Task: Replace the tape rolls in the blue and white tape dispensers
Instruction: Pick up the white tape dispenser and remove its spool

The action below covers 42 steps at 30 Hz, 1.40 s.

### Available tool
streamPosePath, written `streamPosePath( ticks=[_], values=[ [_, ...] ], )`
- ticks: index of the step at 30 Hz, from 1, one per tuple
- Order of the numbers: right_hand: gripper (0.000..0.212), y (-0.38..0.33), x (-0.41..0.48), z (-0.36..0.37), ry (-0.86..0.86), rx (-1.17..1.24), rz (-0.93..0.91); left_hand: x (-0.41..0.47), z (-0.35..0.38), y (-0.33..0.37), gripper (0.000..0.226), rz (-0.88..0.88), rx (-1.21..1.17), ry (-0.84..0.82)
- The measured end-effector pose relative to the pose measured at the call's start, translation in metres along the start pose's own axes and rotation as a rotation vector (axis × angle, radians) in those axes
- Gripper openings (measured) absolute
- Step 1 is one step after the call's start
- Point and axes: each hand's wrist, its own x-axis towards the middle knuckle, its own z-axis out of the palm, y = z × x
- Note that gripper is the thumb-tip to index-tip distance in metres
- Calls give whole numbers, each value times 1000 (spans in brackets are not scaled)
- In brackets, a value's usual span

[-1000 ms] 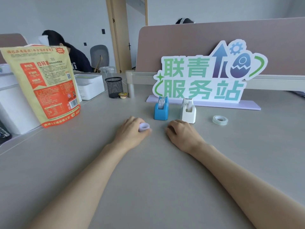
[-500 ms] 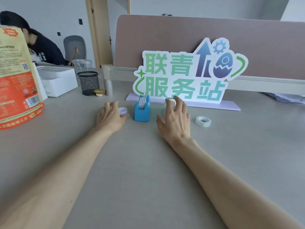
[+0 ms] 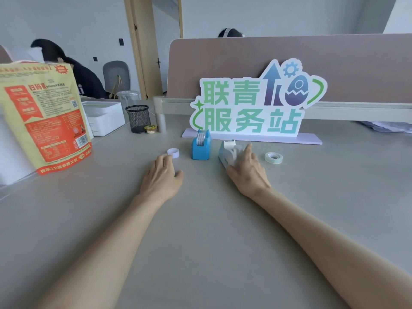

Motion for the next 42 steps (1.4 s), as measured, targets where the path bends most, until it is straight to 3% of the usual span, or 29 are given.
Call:
streamPosePath(
  ticks=[3, 6, 9, 12, 17, 23, 30, 36, 42],
  values=[
    [66, 13, -32, -21, -78, 67, -99, -7, -2, 6, 47, 16, 52, -59],
    [49, 17, -55, -42, -181, 236, -94, -23, -5, 15, 41, 159, -20, -93],
    [49, 16, -57, -49, -261, 365, -71, -40, -9, 28, 40, 294, -247, -206],
    [49, 15, -55, -47, -283, 378, -88, -45, -11, 40, 49, 229, -534, -340],
    [63, 16, -58, -40, -176, 219, -273, -43, -10, 44, 67, 247, -622, -321],
    [32, 15, -53, -39, -34, 181, -370, -30, -4, 57, 77, 146, -713, -379],
    [22, 14, -50, -30, 9, 46, -481, -25, 3, 57, 65, 165, -738, -360],
    [21, 11, -48, -29, 52, -30, -521, -24, 6, 55, 68, 190, -697, -321],
    [16, 18, -47, -33, 164, 154, -467, -26, 6, 56, 60, 184, -649, -259]
  ],
)
